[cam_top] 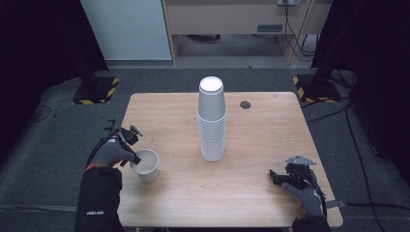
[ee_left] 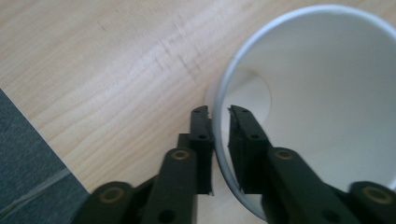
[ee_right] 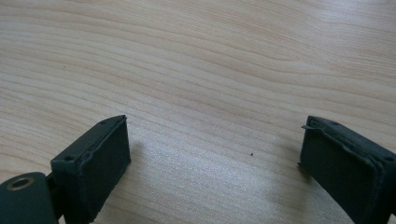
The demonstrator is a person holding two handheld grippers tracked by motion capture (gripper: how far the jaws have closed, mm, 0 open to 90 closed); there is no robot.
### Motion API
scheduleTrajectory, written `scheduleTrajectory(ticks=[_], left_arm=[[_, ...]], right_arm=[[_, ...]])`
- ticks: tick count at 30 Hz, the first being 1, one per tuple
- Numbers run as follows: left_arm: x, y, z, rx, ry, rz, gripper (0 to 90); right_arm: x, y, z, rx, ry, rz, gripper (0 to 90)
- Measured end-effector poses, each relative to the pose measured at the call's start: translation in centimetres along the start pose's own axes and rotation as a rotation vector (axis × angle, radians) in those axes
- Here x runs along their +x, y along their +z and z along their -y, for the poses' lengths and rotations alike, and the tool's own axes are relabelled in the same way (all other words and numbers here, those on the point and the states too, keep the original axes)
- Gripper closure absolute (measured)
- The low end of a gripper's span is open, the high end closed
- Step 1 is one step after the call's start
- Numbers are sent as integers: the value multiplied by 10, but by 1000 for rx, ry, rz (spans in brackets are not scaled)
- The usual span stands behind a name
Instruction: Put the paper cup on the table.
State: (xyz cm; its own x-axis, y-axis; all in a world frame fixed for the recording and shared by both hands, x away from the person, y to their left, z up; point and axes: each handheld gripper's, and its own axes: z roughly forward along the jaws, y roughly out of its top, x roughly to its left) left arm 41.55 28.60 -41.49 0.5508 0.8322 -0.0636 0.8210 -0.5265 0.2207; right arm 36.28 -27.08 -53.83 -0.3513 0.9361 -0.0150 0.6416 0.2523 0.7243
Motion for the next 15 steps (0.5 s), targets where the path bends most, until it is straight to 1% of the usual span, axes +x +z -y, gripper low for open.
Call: scheduleTrajectory(ticks=[1,2,3,4,5,6,7,8,9,10,11,12,13,14,15], left_arm=[[1,0,2,-54,-11,10,701],[1,0,2,-54,-11,10,670],[2,-2,4,-98,-18,22,670],[4,-3,7,-135,-32,48,669],[7,-6,11,-187,-41,35,613],[7,-6,11,-187,-41,35,608],[10,-9,17,-242,-63,34,584],[10,-9,17,-242,-63,34,558],[12,-13,25,-331,-75,30,553],[12,-13,25,-331,-75,30,541],[14,-16,33,-425,-92,29,522],[14,-16,33,-425,-92,29,520],[13,-19,42,-491,-92,1,502],[13,-19,42,-491,-92,1,465],[13,-19,46,-533,-111,-17,465]], right_arm=[[0,0,0,0,0,0,86],[0,0,0,-1,2,1,86],[0,0,0,-1,2,1,86],[0,0,0,0,0,0,86],[0,0,0,0,-1,1,86],[0,0,0,0,-1,1,86],[0,0,0,0,0,0,86],[0,0,0,0,0,0,86],[0,0,0,1,-1,-2,85],[0,0,0,1,-1,-2,85],[0,0,0,2,-2,-2,85],[0,0,0,3,1,-2,85],[0,0,0,5,6,-4,84],[0,0,0,5,6,-4,84],[-1,0,0,6,11,-2,81]])
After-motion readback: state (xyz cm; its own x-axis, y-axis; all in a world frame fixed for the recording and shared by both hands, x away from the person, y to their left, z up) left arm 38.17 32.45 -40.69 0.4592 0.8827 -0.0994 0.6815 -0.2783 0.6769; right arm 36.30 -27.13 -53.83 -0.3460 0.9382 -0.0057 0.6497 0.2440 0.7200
